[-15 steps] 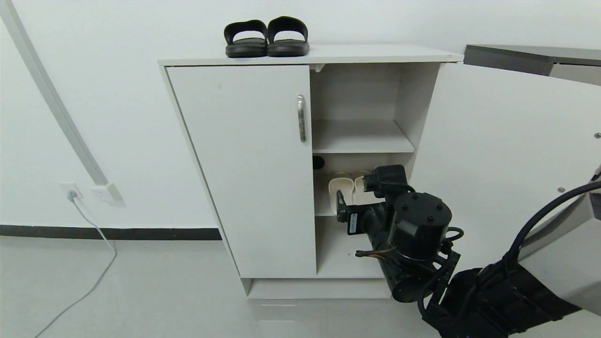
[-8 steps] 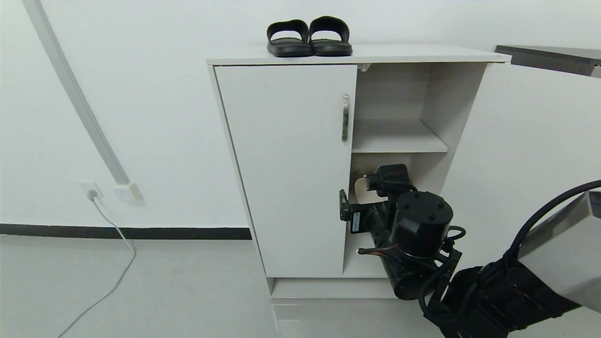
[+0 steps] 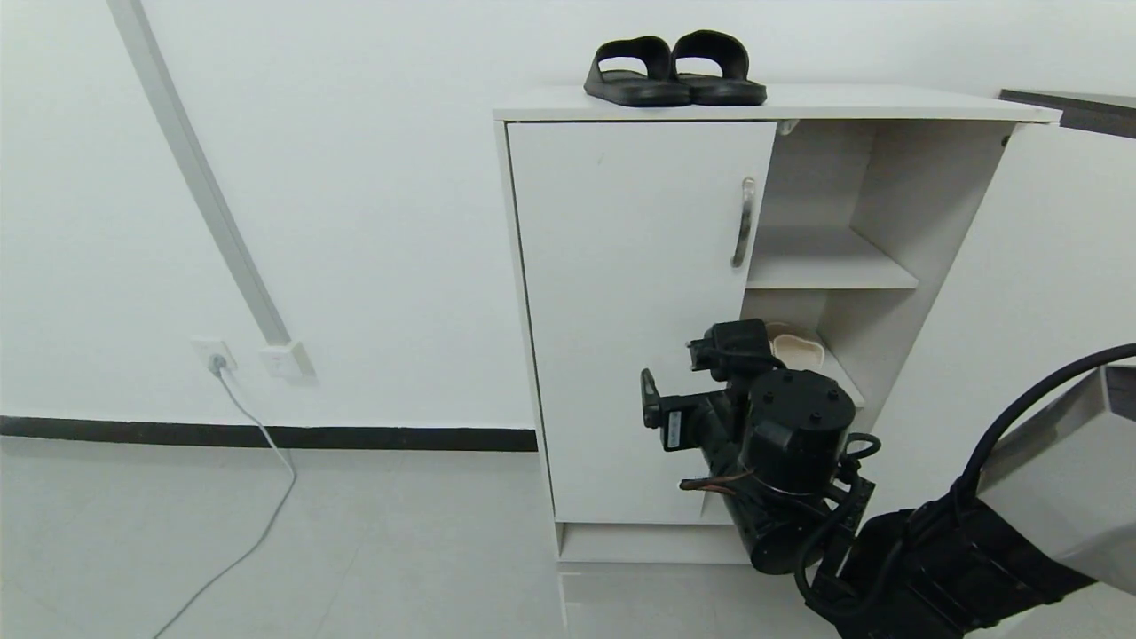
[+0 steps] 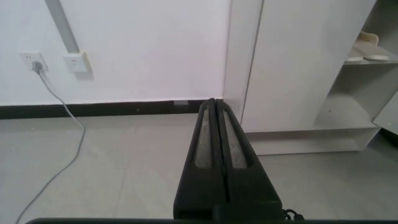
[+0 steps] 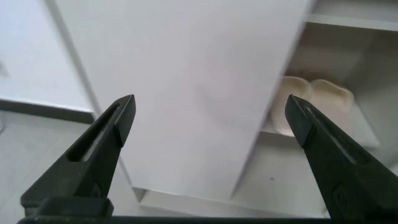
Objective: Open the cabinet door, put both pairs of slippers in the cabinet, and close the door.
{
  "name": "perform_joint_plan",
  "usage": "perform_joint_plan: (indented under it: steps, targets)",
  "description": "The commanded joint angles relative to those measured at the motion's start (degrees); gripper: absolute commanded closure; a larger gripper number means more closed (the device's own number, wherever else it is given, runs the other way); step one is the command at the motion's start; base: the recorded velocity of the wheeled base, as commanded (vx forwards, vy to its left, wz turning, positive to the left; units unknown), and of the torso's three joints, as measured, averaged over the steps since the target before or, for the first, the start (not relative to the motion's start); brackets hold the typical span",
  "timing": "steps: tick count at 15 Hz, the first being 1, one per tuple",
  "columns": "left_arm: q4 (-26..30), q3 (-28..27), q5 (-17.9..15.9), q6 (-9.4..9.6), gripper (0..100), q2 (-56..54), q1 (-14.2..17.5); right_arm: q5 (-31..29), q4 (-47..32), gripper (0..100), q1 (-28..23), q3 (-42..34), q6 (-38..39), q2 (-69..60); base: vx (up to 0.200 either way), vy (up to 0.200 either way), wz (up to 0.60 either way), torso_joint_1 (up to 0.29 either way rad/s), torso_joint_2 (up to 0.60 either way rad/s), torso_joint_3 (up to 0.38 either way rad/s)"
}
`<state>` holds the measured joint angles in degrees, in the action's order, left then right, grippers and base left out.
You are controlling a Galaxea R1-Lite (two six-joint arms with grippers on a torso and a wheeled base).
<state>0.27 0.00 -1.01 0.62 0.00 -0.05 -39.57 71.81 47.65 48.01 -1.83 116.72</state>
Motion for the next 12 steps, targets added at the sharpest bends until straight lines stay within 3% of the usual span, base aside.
perform_joint_plan:
  steps: [1,12]
  targets:
    - [0.0,0.0,0.0,-0.01,100,0.0,0.0,0.0,0.3,0,-0.8,-0.4,-1.4,0.4,0.0,0.0,0.0,0.0,0.0,0.0]
    - [0.0,0.0,-0.1,0.08,100,0.0,0.0,0.2,1.5,0,-1.1,-1.2,-2.2,0.5,0.0,0.0,0.0,0.0,0.0,0.0]
